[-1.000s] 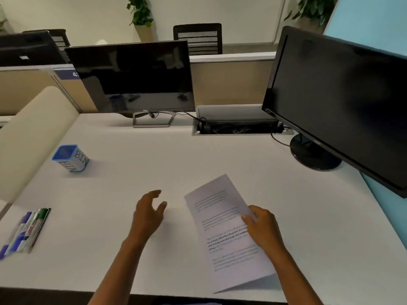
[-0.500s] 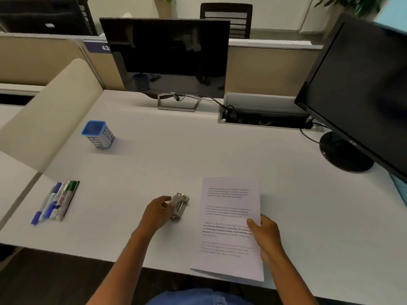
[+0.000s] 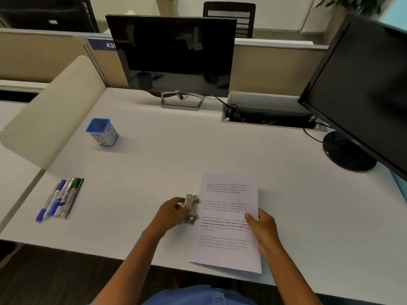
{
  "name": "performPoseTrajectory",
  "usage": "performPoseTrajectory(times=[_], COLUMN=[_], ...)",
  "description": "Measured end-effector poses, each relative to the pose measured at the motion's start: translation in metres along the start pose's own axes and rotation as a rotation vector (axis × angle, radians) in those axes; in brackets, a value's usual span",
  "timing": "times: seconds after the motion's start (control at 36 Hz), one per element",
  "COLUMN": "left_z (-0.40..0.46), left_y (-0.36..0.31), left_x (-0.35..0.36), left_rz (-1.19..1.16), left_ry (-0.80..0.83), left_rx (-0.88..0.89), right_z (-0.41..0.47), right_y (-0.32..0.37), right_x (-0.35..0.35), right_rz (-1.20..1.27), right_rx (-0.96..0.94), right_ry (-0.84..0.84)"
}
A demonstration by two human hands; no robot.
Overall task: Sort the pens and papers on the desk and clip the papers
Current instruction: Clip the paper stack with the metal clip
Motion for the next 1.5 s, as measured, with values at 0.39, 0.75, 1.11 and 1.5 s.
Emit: performPoseTrajectory(times=[0.39, 0.75, 1.11, 1.5], left_z=[0.006, 0.009, 0.016, 0.044], left_y=[-0.006, -0.002, 0.002, -0.030], left_x=[0.002, 0.003, 0.005, -0.007], left_rz=[0.017, -0.017, -0.050, 0.341], left_ry=[0.036, 0.034, 0.051, -0.403], left_rx=[0.020, 0.007, -0.001, 0.228], right_z=[0.017, 0.021, 0.023, 0.026], right_y=[0.008, 0.008, 0.005, 0.003], right_x=[0.009, 0.017, 0.019, 0.017], right_rz=[-0.017, -0.024, -0.020, -0.039], right_rx=[0.009, 0.035, 0.072, 0.074], right_ry=[0.011, 0.025, 0.048, 0.044])
Point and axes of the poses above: each hand's wrist, its own z-axis towards the middle knuckle, its own x-axis out of the palm, y = z × x, the point moved 7 cm from there along z, towards the middle knuckle
